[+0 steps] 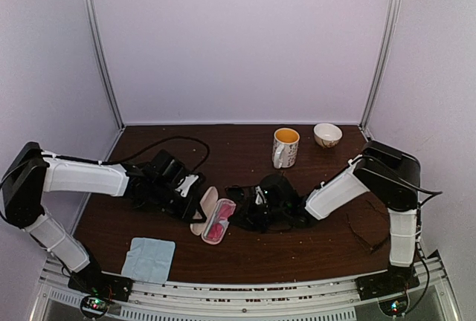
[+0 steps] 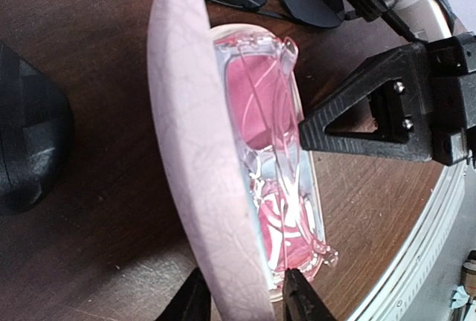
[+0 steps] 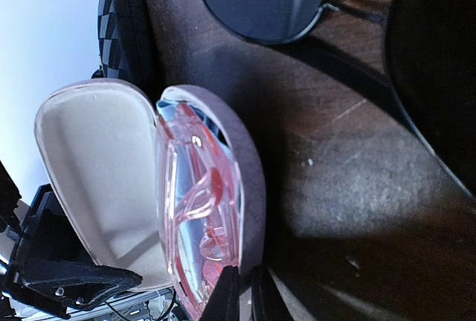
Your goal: Organize the sunglasses
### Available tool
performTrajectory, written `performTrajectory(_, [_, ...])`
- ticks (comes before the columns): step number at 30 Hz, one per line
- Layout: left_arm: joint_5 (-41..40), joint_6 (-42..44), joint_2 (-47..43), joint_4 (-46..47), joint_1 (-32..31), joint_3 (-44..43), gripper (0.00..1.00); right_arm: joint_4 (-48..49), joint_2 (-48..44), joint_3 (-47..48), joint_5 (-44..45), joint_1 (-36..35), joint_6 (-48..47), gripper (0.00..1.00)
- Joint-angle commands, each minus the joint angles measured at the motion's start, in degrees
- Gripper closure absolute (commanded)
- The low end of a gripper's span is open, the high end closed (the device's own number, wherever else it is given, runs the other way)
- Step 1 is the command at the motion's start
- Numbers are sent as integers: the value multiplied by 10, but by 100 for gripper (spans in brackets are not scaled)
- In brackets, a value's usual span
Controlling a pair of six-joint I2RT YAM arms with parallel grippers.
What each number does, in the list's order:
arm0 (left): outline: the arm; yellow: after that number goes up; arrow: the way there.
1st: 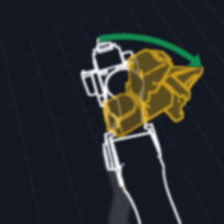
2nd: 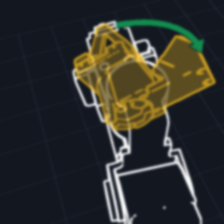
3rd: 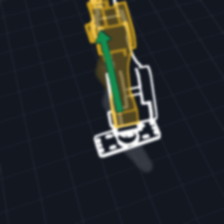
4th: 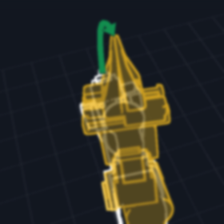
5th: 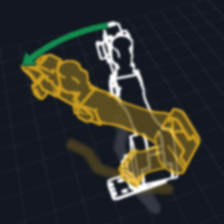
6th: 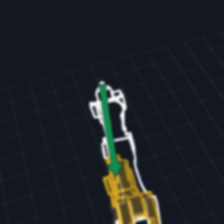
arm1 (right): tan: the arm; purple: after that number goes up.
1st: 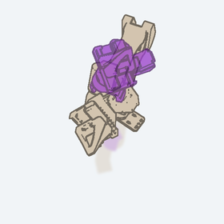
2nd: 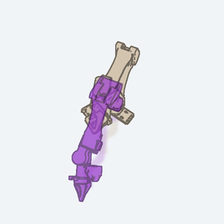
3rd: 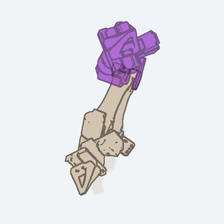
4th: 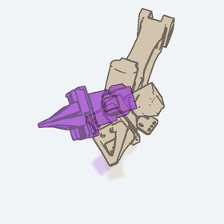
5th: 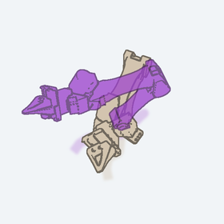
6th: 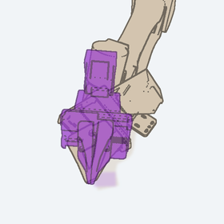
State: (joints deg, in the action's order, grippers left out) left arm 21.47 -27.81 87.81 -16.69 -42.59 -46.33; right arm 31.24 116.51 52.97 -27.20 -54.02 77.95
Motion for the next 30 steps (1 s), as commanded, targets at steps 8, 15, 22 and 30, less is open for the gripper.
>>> performTrajectory(8, [-37, 17, 76, -42, -64, -91, 70, 11, -1, 22, -7, -9, -23, 95])
performTrajectory(15, [-133, 15, 134, -144, -107, -175, 72, 9, 3, 26, -9, -10, -22, 95])
performTrajectory(22, [-224, -1, 183, -218, -132, -239, 74, 13, 5, 28, -10, -11, -19, 95])
performTrajectory(30, [-330, -44, 230, -296, -152, -303, 79, 16, 6, 28, -8, -12, -13, 95])
